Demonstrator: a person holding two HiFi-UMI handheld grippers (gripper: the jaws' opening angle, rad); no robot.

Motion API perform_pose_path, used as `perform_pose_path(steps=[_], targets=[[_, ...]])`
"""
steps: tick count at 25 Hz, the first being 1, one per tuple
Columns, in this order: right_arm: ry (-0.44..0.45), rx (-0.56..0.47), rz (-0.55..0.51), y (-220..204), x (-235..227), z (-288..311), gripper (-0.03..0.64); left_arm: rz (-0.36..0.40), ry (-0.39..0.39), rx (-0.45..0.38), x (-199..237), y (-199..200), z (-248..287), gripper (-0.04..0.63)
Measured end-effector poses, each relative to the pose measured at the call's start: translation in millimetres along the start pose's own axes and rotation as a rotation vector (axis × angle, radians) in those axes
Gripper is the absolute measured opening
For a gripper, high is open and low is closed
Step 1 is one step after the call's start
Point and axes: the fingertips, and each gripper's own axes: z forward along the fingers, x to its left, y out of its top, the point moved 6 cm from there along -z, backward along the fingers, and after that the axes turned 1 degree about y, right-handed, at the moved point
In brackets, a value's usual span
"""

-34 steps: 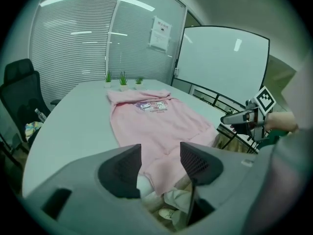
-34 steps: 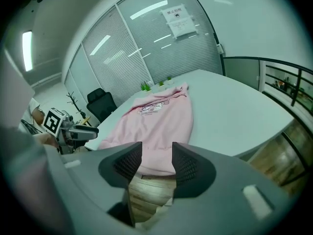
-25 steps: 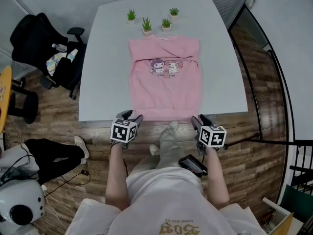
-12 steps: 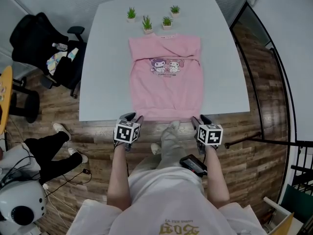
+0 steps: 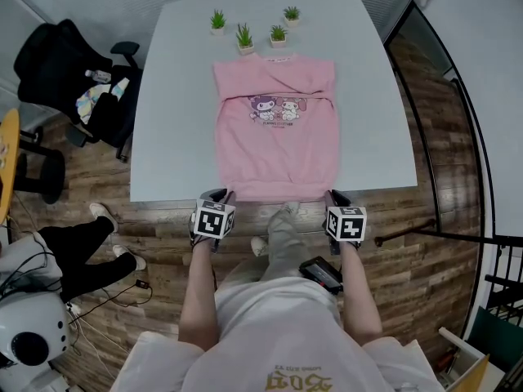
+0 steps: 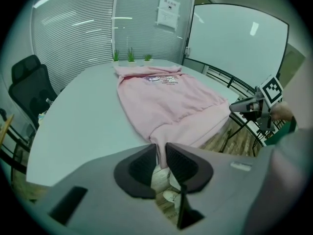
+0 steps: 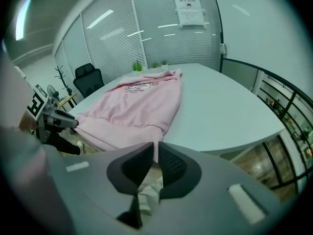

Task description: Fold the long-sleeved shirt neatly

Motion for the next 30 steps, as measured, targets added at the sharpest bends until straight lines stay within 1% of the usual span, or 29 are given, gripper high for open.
perform_pose_path(steps=[3,6,9,13,15,21,26,30], targets=[[0.029,-0.001,0.019,0,1,1,0.031,-0.016,0.003,-0.013,1,-1,-1,0.046],[0.064,-0.012,0.059,1,-1,-2,0.026,-0.019,0.001,-0.013,-1,-2,-2,0.040],[0.079,-0.023,0.083,2,-1,-6,0.026,-0.026,-0.005,-0.019,-1,-1,-6,0.037],[0.106,-0.039,0.111,5,4,-13,0.026,-0.024,0.010,-0.052,1,2,-15,0.034],[0.112,-0.064,0.120,9,5,-19,0.026,-0.025,0.011,-0.067,2,4,-19,0.034],[0.105,-0.130,0.100,21,14,-37,0.026,-0.045,0.007,-0.117,9,10,-37,0.034],[0.117,-0.193,0.120,34,21,-52,0.026,-0.034,0.016,-0.173,11,23,-58,0.034],[0.125,-0.231,0.091,46,27,-65,0.026,-0.036,0.031,-0.225,17,33,-77,0.034]])
